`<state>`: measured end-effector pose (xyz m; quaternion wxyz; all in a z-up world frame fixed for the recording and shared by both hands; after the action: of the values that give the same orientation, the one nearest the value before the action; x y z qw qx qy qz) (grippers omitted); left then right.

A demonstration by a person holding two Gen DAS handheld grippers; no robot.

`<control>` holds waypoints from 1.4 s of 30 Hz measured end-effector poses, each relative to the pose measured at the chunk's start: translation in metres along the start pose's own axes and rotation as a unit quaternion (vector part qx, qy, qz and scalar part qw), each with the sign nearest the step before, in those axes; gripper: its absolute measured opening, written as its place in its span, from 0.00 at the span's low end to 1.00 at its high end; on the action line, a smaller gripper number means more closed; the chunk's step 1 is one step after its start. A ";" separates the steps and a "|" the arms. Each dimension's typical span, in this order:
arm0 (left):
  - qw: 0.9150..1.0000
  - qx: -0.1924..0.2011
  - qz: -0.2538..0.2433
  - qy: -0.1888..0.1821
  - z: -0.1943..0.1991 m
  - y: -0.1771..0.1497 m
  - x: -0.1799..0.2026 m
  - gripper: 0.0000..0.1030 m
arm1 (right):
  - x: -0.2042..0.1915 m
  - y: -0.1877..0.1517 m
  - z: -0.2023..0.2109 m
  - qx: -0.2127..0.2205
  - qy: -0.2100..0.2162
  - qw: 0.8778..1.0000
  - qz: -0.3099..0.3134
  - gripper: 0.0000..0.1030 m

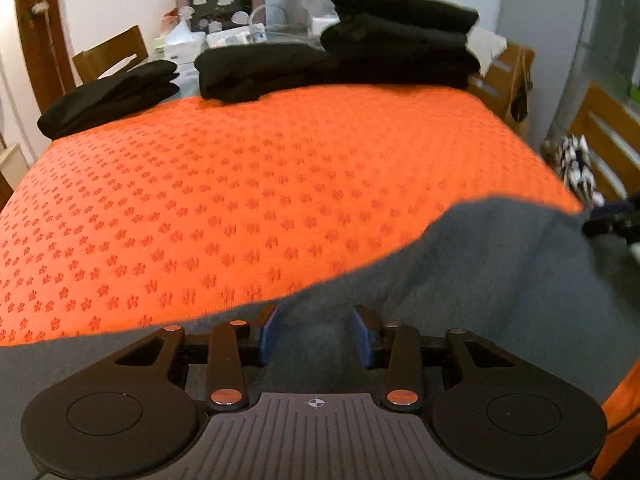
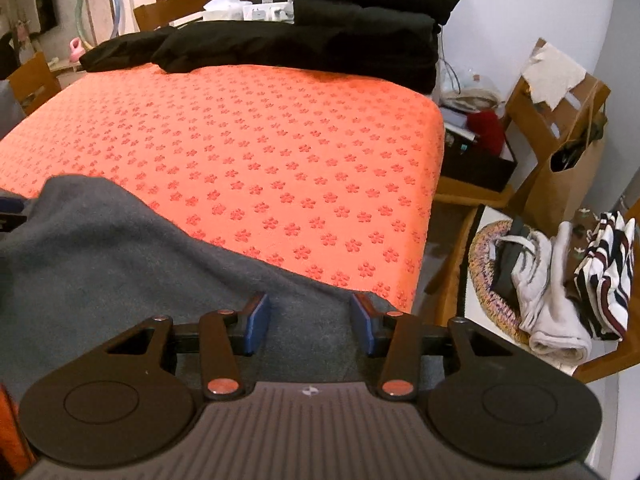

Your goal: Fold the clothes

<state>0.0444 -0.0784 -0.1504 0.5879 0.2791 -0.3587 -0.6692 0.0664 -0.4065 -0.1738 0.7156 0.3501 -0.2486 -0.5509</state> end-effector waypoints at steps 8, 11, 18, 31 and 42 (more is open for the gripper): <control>0.984 -0.008 0.043 -0.172 -0.019 0.061 0.001 0.52 | -0.007 0.021 0.030 0.021 0.047 0.999 -0.019 0.49; 0.973 -0.051 0.026 -0.224 -0.044 0.069 0.002 0.52 | -0.019 0.019 0.033 0.008 0.065 0.998 -0.021 0.49; 0.932 -0.134 -0.008 -0.337 -0.079 0.070 0.011 0.52 | -0.055 -0.003 0.049 -0.027 0.069 0.996 -0.040 0.49; 0.837 -0.209 -0.050 -0.504 -0.091 0.060 0.043 0.53 | -0.112 -0.033 0.051 -0.065 -0.008 0.992 -0.110 0.49; 0.816 -0.176 -0.083 -0.545 -0.079 0.064 0.044 0.53 | -0.148 -0.025 0.034 -0.091 -0.033 0.992 -0.086 0.49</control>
<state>0.1375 -0.1372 -0.1427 0.2779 -0.2102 -0.4722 -0.8097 -0.0137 -0.2754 -0.1675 0.6862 0.2851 -0.1894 -0.6418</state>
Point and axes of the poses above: each gripper's, at about its wrist camera, not at the fingertips, and z roughly against the way its jaws point, x to its right, y to its top, the point moved 4 cm from there along -z, roughly the way its jaws point, and after that the axes turned 12 degrees about x, right-handed, at the moved point
